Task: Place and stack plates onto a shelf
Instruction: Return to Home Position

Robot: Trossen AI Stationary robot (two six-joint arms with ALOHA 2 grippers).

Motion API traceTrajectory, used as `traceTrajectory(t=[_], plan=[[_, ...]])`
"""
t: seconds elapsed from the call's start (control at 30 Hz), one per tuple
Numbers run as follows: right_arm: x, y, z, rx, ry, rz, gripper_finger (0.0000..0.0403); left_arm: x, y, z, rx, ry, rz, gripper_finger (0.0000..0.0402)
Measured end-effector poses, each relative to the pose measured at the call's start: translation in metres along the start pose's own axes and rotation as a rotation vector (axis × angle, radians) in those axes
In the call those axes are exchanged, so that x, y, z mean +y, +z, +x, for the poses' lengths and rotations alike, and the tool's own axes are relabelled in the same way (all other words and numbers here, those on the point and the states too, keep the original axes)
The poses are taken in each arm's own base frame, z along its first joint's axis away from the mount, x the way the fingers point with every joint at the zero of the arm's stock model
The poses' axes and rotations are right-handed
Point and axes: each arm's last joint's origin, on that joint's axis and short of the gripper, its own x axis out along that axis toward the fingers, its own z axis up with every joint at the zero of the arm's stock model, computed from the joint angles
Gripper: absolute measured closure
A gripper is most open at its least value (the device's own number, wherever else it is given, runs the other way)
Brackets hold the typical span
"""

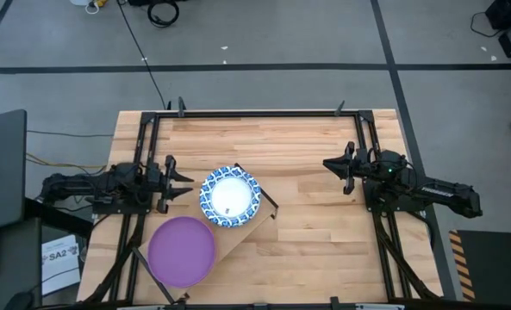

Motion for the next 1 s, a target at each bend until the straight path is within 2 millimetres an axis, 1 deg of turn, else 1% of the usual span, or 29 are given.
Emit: traceTrajectory(t=[1.0], plan=[[0.0000,0.0000,0.0000,0.000,0.000,0.000,0.0350,0.0001,0.0010,-0.0001,-0.010,0.002,0.000,0.0269]])
